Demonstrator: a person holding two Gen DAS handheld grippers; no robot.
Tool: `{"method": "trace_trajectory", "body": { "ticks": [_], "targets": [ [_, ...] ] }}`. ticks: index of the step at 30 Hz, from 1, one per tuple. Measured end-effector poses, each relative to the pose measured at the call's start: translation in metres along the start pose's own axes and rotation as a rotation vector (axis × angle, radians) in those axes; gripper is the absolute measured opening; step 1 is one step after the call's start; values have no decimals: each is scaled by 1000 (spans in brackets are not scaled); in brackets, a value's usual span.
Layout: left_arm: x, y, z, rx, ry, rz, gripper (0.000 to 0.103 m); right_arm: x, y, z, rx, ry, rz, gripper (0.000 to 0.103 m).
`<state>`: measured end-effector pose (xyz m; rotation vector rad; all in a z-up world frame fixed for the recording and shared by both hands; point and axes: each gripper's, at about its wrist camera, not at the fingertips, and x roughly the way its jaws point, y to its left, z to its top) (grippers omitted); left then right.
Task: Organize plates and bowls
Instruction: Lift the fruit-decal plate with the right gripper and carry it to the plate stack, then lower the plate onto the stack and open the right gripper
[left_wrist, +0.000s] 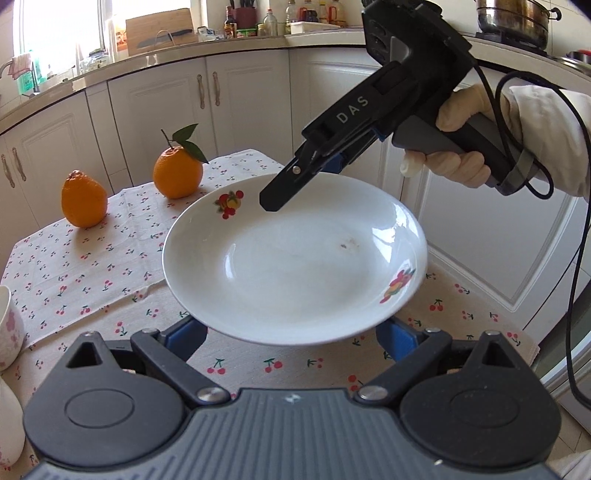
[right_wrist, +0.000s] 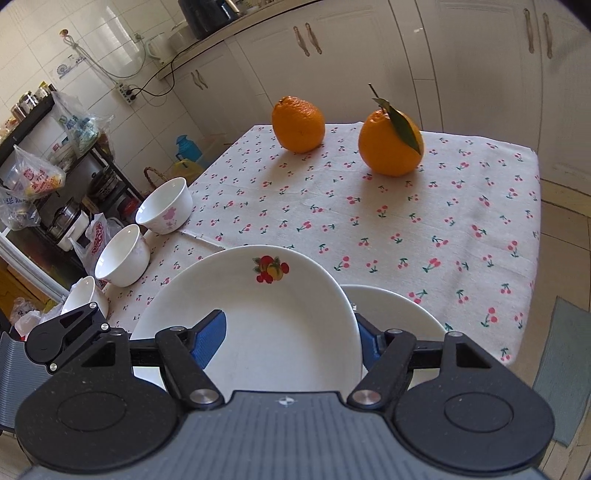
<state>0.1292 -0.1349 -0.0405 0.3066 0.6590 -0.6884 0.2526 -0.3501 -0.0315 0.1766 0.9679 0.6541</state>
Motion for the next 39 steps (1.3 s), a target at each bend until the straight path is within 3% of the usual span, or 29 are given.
{"method": "trace_trajectory", "body": {
  "ticks": [26, 39],
  "targets": [
    [25, -18, 8, 72, 19, -82, 97, -21, -31, -37, 97, -26, -100, 78],
    [33, -10, 7, 55, 18, -109, 97, -29, -31, -45, 98, -13, -135, 78]
  ]
}}
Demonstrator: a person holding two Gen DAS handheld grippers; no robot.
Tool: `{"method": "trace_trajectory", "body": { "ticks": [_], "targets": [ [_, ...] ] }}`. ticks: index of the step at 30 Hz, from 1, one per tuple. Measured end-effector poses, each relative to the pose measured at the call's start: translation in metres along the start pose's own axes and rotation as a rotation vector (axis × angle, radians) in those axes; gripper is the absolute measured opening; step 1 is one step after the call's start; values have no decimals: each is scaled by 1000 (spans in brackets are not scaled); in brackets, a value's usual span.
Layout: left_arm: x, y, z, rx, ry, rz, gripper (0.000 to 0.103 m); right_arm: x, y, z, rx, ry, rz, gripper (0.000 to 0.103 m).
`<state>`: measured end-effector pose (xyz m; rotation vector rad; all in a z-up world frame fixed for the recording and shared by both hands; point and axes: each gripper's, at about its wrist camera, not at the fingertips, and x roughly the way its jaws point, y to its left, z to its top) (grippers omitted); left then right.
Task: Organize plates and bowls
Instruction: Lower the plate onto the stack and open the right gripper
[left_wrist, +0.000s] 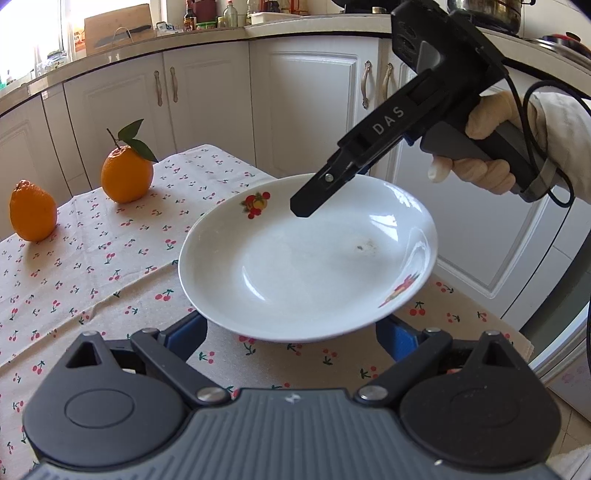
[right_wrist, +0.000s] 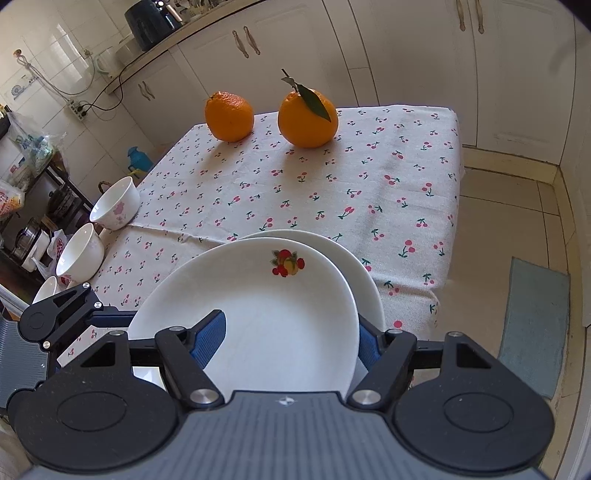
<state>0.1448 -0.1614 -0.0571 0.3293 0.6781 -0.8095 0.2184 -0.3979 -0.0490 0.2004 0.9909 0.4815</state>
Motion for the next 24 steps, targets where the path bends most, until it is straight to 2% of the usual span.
{"method": "trace_trajectory", "body": {
  "ticks": [6, 13, 24],
  "targets": [
    [-1, 1, 1, 9, -28, -7, 98, -6, -1, -5, 8, -2, -25, 78],
    [5, 2, -2, 6, -13, -6, 98, -14, 2, -10, 4, -3, -52, 78],
    [6, 3, -3, 4, -12, -5, 99, -12, 13, -11, -27, 15, -108, 86]
  ]
}}
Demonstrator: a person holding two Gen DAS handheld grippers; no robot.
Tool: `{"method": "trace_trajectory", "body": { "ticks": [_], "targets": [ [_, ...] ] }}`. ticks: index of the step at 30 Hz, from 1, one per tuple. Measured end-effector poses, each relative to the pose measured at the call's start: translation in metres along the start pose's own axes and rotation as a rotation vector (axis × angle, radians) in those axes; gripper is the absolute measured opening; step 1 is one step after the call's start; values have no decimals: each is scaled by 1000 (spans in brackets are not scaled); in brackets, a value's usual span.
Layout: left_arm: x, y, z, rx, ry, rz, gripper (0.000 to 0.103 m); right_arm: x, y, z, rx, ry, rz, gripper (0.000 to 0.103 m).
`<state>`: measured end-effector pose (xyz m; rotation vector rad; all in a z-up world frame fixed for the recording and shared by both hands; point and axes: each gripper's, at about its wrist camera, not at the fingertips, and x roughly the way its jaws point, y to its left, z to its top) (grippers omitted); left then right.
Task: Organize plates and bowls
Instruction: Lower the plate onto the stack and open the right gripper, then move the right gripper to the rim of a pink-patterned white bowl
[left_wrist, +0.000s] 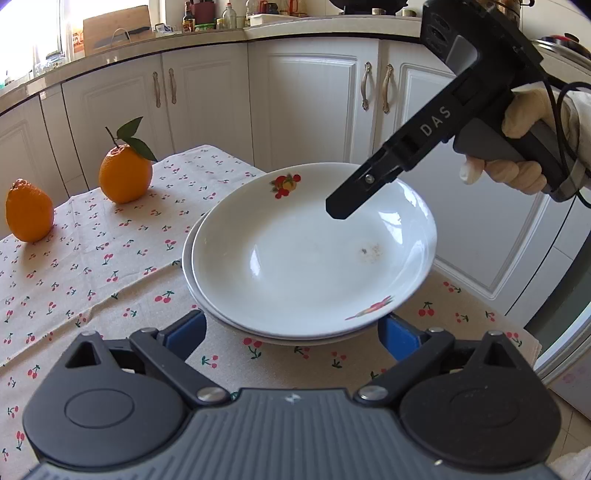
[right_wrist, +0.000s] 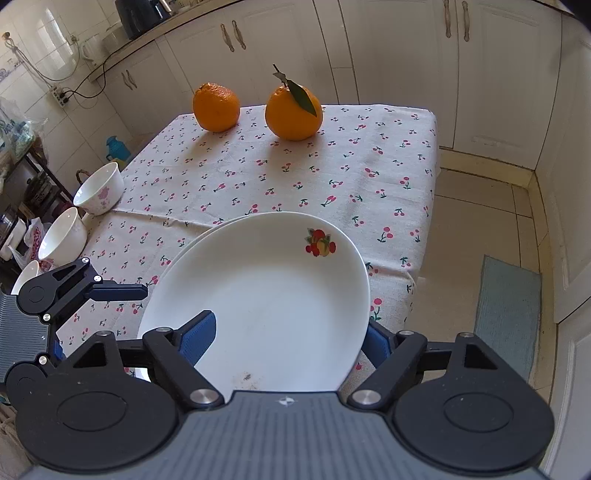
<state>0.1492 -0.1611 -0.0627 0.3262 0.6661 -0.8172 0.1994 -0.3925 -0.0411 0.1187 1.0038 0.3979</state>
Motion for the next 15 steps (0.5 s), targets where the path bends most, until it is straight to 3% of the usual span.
{"method": "trace_trajectory", "body": {
  "ticks": [10, 15],
  "targets": [
    [-5, -2, -2, -2, -20, -1, 100, 6, 11, -3, -36, 40, -90, 91],
    [-10, -2, -3, 3, -33, 1, 100, -1, 23, -3, -80, 13, -96, 103]
  ]
}}
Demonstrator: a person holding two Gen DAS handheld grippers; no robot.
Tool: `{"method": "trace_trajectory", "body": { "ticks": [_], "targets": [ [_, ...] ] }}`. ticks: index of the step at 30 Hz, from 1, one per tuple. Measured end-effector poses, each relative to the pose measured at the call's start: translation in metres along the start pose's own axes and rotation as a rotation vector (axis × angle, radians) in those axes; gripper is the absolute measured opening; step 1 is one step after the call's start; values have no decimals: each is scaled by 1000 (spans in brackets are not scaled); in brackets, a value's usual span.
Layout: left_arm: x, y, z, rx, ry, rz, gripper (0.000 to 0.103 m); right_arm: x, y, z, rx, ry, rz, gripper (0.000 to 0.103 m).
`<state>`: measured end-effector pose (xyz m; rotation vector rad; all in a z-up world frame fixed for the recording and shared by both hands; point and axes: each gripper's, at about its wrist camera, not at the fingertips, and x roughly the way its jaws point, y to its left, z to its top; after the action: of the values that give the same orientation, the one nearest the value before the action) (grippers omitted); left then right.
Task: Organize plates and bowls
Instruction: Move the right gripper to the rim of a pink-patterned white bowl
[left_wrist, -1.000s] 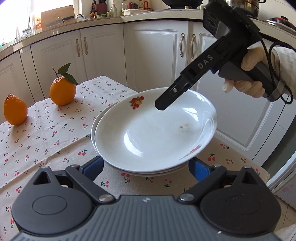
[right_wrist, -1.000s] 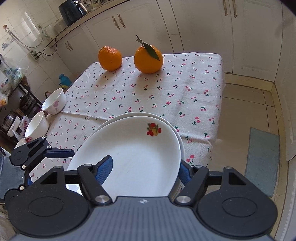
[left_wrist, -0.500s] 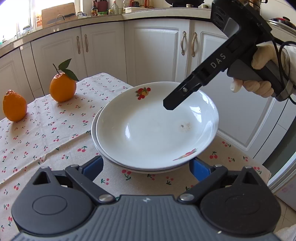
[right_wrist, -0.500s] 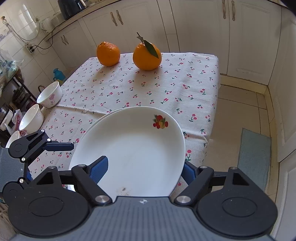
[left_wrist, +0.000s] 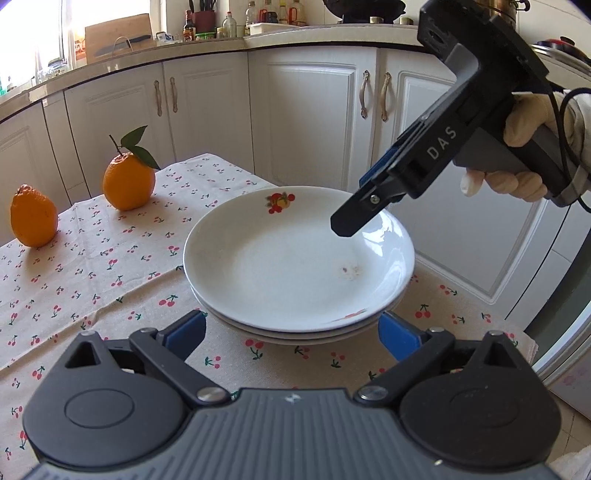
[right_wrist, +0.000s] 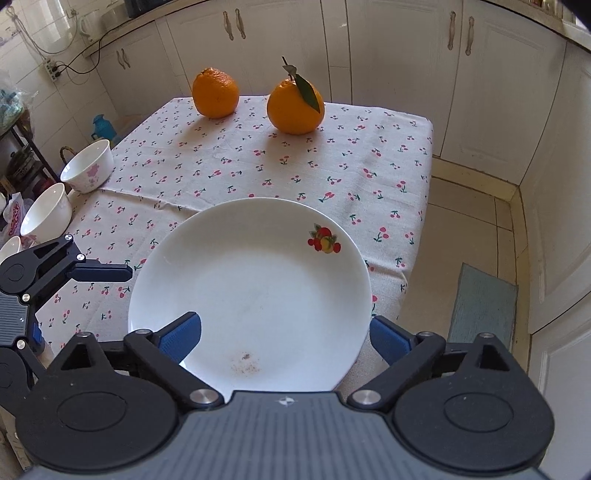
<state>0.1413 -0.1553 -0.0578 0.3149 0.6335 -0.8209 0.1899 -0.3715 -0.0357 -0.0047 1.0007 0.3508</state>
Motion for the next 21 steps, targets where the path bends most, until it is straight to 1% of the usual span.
{"method": "trace_trajectory", "body": {
  "ticks": [7, 12, 16, 21],
  "targets": [
    [-12, 1, 0, 0, -33, 8, 102, -9, 23, 2, -54, -28, -14, 103],
    [-28, 5, -1, -10, -64, 25, 102, -14, 48, 2, -84, -72, -36, 103],
    [-47, 15, -7, -45, -82, 62, 102, -14, 69, 0, -77, -142, -85, 103],
    [-78, 27, -21, -82, -105, 141, 102, -5, 102, -5, -59, -205, -152, 103]
  ]
}}
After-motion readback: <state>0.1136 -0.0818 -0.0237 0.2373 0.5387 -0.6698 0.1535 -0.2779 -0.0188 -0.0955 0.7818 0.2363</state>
